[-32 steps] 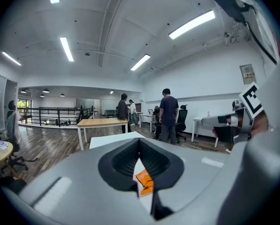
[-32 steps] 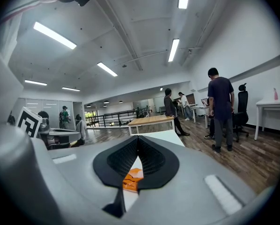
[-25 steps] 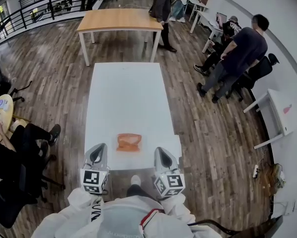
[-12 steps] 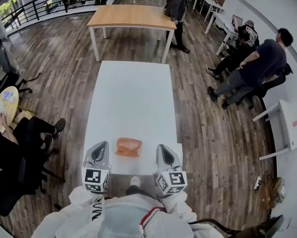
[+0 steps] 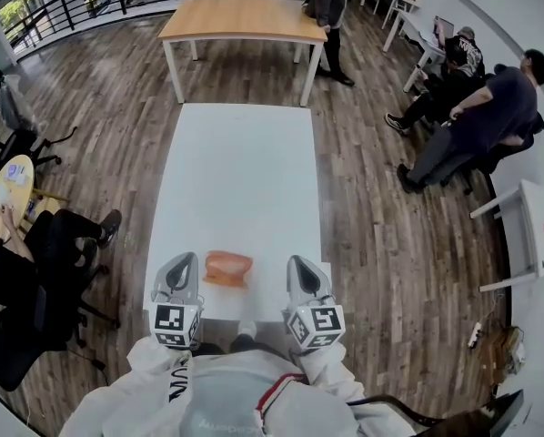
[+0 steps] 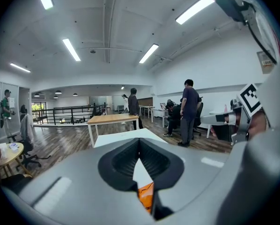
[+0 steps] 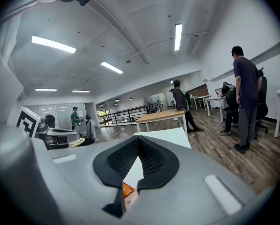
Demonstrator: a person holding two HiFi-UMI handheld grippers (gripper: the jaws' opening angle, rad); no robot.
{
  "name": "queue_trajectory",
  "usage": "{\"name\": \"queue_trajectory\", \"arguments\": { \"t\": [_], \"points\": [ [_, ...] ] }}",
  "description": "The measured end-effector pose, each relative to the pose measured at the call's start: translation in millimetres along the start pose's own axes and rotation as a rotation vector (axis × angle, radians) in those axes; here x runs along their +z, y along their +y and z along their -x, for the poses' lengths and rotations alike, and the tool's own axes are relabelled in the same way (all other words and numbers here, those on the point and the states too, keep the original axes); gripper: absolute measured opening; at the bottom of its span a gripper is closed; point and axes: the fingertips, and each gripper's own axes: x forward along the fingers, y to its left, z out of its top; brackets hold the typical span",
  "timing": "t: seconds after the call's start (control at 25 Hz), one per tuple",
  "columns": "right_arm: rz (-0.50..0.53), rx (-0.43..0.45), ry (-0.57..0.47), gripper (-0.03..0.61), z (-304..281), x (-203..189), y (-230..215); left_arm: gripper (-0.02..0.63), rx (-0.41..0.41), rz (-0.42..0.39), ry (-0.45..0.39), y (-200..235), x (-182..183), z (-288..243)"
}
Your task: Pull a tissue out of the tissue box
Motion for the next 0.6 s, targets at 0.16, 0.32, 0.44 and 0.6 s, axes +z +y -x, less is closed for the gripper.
{"name": "queue_trajectory", "arguments": {
  "t": [0.16,0.32,0.44,0.6],
  "points": [
    [0.0,-0.005,-0.003,0.002,1.9,2.9,-8.1,0.0,-0.01,-0.006,0.004,-7.3,1.2,-6.4],
    [0.0,-0.013,0.0,0.002,3.9,1.7,-12.7,0.0,-0.016,-0.018,-0.001,-10.1,3.8,-11.6],
    [0.003,-0.013,0.005,0.002,3.4,1.8,-13.7,0.0,-0.016,-0.026,-0.007,-10.4,6.9,-13.9],
    [0.003,-0.017,0.003,0.002,0.6,3.2,-12.8,0.0,-0.022,-0.02,0.001,-8.9,3.9,-14.0]
  ]
}}
